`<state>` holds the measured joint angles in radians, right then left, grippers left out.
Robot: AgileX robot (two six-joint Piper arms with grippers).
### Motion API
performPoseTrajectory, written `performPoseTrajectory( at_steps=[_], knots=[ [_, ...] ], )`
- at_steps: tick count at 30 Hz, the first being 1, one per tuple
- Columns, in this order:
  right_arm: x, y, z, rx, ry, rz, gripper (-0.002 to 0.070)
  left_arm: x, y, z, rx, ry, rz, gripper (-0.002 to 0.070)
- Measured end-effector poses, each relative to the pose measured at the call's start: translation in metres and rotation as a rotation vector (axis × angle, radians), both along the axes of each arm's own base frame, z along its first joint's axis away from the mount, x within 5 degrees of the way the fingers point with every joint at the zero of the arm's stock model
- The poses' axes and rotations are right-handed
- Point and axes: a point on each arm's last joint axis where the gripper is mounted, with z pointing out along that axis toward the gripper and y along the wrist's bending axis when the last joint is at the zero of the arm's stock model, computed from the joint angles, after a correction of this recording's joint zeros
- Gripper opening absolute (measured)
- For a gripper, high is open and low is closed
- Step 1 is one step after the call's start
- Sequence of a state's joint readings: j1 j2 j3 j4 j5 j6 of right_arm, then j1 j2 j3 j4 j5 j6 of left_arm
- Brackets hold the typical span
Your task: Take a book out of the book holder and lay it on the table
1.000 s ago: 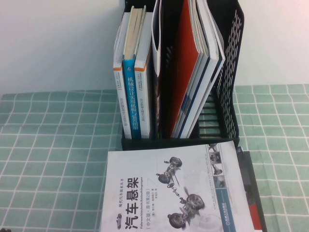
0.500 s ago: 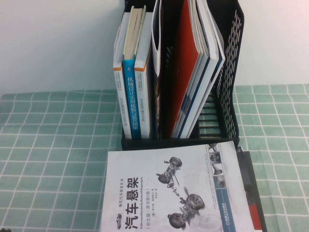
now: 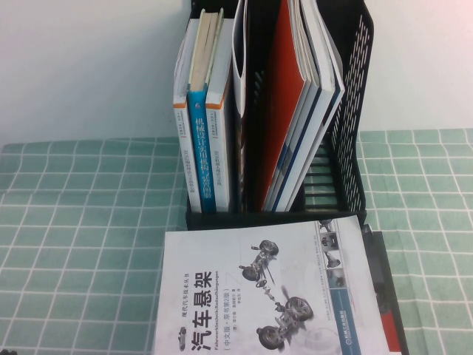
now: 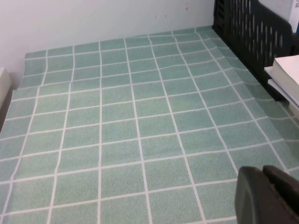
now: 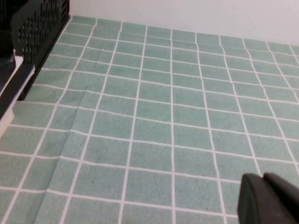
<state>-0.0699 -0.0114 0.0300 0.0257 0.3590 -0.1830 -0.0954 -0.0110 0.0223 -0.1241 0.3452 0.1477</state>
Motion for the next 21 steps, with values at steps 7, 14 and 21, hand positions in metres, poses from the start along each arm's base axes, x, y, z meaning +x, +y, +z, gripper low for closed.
performPoseTrajectory(
  at_steps=[7,14,21],
  knots=[
    [0.0,0.0,0.0,0.002,0.0,-0.001,-0.0002,0.0,0.0,0.0,-0.002,0.0,0.001,-0.0003],
    [0.0,0.0,0.0,0.006,0.0,-0.002,-0.0002,0.0,0.0,0.0,-0.002,0.0,0.001,-0.0003],
    [0.0006,-0.0001,0.0017,0.004,-0.02,-0.003,-0.0002,0.0015,0.0004,0.0036,-0.007,-0.051,0.007,-0.0003]
  ],
)
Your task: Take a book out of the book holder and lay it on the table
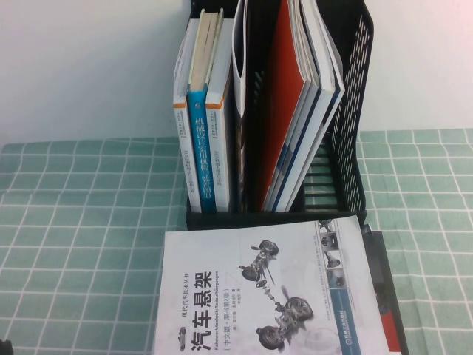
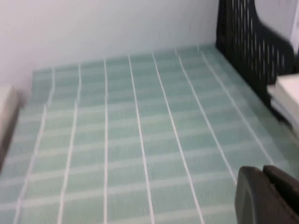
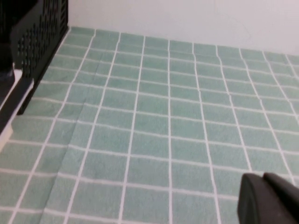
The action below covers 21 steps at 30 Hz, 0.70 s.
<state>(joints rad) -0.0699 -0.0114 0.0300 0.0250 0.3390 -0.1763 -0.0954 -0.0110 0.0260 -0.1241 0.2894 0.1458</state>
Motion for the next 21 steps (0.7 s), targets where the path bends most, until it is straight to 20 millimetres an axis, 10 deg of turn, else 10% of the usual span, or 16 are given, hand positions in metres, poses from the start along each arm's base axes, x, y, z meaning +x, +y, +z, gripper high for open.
performPoseTrajectory(
  at_steps=[21],
  knots=[
    [-0.001,-0.003,0.06,-0.099,-0.668,-0.031,-0.0002,-0.002,0.008,0.055,-0.222,-0.599,0.08,-0.0003]
  ],
)
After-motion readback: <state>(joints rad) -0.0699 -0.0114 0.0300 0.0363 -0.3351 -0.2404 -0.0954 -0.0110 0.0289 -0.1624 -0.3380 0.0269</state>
